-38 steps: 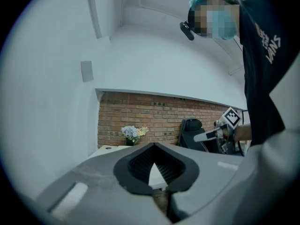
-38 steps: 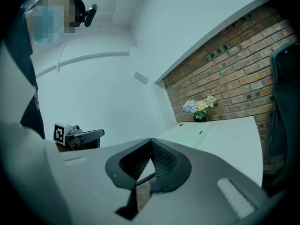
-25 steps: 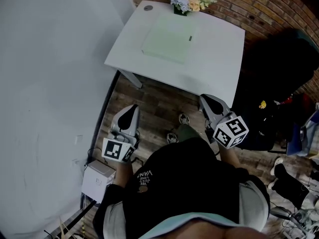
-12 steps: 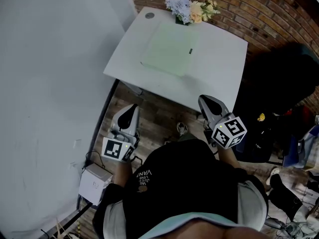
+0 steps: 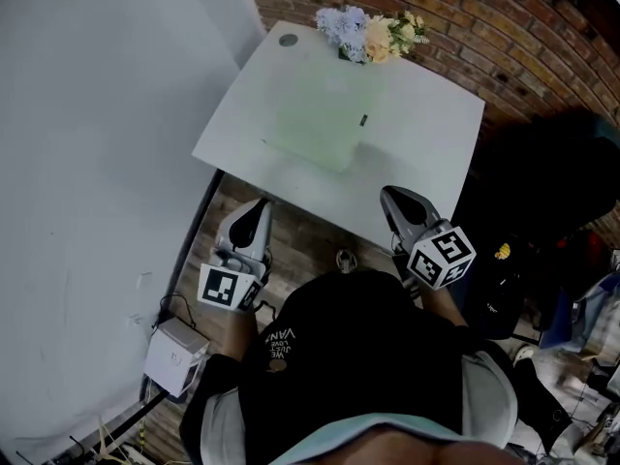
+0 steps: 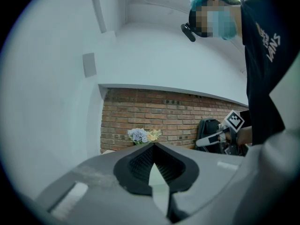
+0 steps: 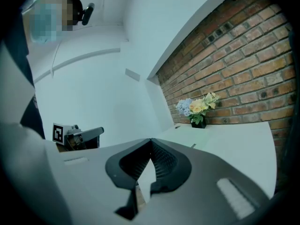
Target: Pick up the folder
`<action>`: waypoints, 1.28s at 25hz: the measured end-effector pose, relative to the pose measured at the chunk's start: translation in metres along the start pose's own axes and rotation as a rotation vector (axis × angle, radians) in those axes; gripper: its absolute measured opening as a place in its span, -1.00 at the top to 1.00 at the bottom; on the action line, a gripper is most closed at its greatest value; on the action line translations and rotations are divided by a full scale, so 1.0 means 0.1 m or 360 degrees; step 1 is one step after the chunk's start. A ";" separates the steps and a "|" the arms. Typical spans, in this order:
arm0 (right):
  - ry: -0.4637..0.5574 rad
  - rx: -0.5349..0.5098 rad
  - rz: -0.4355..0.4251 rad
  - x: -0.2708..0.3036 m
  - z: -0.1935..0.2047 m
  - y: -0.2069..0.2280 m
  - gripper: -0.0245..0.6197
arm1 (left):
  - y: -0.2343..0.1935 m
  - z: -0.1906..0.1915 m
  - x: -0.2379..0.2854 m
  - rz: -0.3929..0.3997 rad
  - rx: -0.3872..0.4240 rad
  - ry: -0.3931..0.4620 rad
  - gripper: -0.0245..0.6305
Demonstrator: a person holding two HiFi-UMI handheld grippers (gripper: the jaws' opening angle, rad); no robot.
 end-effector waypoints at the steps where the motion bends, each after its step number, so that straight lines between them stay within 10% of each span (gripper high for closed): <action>1: -0.0010 0.0007 -0.0008 0.01 -0.01 0.05 0.93 | 0.02 0.00 0.04 -0.0011 -0.0002 -0.0001 0.93; 14: -0.0049 0.0053 -0.0076 0.31 -0.10 0.46 0.93 | -0.04 0.06 0.35 -0.0112 -0.0009 -0.0043 0.93; 32: 0.0050 0.0118 0.0256 0.92 -0.11 0.45 0.93 | -0.97 0.01 1.12 0.0160 0.0055 -0.0112 0.93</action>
Point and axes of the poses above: the fingertips, and each gripper's own axes: x forward along the fingers, y to its right, z out of its underside, the point moved 10 cm from there along -x, backward along the fingers, and after that the axes turned 11 degrees about -z, right-handed, at the moved point
